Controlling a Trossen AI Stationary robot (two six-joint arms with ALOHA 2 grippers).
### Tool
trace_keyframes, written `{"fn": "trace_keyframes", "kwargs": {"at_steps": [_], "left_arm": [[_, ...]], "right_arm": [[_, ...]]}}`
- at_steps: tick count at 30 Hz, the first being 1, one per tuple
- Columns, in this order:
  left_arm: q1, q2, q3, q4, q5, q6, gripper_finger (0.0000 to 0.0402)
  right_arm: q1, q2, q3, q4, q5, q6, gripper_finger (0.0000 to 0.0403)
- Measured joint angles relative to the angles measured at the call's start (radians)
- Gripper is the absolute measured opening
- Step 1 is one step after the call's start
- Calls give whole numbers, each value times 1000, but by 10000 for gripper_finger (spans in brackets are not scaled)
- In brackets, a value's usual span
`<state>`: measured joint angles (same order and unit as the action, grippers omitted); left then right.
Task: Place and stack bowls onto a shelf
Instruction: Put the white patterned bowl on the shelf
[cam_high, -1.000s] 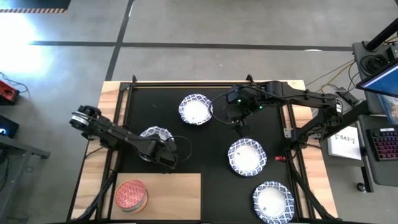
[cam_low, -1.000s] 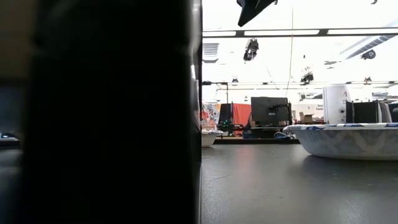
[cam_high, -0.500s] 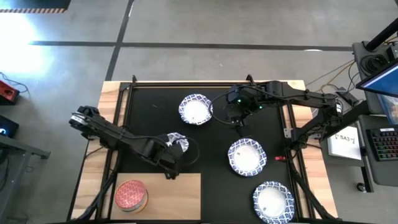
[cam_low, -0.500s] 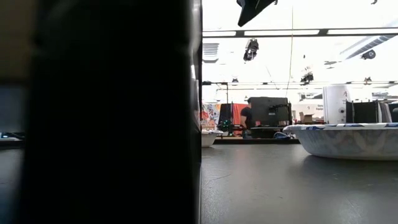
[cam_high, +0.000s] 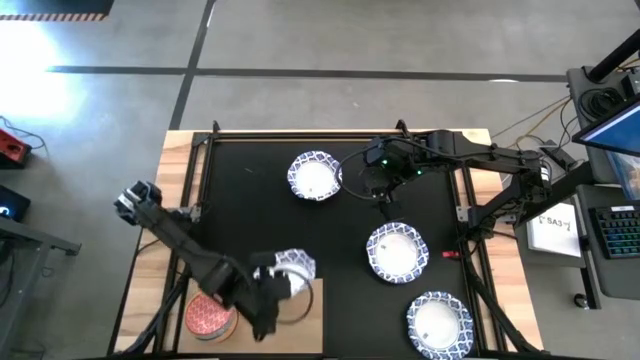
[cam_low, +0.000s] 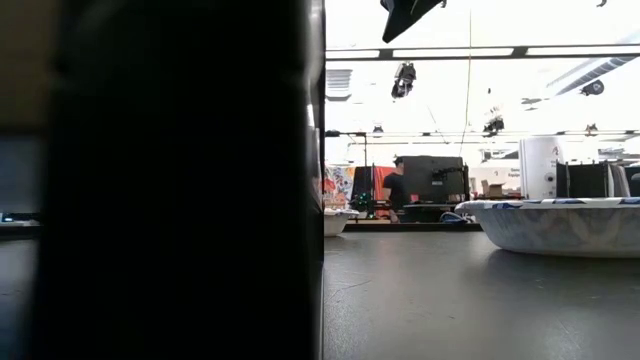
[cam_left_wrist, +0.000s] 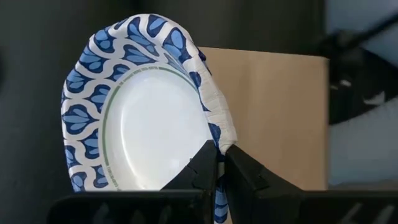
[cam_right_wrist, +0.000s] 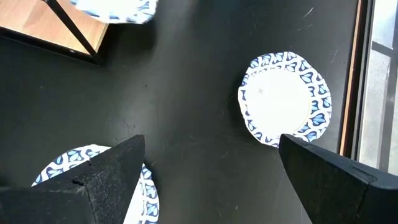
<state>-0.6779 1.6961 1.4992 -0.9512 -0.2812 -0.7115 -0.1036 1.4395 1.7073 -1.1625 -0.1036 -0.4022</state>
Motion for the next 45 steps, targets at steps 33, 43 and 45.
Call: {"fn": "trace_keyframes", "kwargs": {"at_steps": [33, 43, 45], "left_arm": [[-89, 383, 498, -309, 45, -142, 2], [-91, 235, 150, 100, 62, -188, 8], [-91, 218, 112, 150, 63, -189, 15]], "right_arm": [[0, 0, 0, 0, 0, 0, 359], [0, 0, 0, 0, 0, 2, 359], [0, 0, 0, 0, 0, 0, 359]]}}
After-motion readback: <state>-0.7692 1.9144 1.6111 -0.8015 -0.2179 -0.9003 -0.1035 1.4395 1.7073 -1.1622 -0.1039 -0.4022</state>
